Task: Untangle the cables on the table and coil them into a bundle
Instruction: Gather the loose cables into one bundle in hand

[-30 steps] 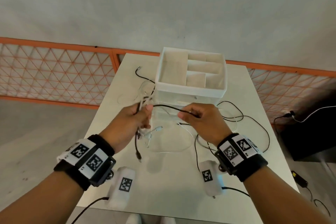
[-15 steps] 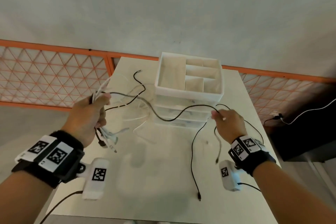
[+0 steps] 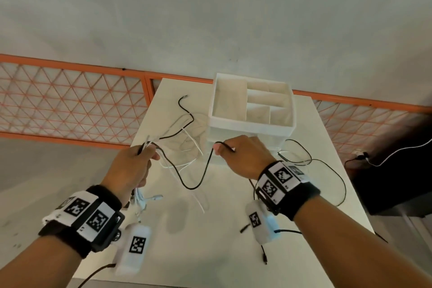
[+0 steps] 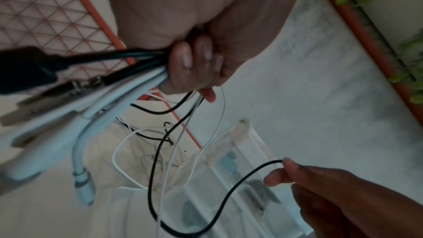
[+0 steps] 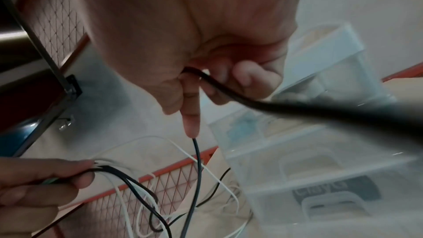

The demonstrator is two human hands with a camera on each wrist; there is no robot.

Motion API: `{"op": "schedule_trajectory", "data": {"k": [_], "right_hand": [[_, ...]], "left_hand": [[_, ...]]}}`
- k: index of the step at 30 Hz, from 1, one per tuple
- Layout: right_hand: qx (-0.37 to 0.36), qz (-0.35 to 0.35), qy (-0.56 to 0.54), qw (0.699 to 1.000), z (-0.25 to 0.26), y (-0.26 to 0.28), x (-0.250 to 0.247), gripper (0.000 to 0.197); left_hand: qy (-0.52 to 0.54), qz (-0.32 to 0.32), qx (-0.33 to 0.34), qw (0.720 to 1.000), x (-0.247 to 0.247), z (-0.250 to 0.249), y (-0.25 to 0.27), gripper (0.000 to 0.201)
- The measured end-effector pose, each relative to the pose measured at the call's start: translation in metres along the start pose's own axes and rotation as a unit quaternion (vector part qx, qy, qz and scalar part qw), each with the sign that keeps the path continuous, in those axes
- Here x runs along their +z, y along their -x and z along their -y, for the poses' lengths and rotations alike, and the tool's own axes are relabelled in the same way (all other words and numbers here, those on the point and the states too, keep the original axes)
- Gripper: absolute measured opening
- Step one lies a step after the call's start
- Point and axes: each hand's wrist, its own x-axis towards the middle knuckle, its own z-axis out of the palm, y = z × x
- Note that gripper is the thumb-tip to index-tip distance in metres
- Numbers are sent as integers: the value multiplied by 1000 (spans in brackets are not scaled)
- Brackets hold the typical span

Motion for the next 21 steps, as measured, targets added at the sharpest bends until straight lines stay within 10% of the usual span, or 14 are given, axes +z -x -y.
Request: {"op": "schedule_trajectory", "data": {"k": [7, 21], "right_hand": [[-3, -9, -53, 999, 21, -23, 6, 52], [2, -144, -153, 978, 63, -62, 36, 25]], "left_hand": [[-32, -106, -25, 994, -30, 24, 2, 29], [-49, 37, -177, 982, -28, 44, 15, 54]]}}
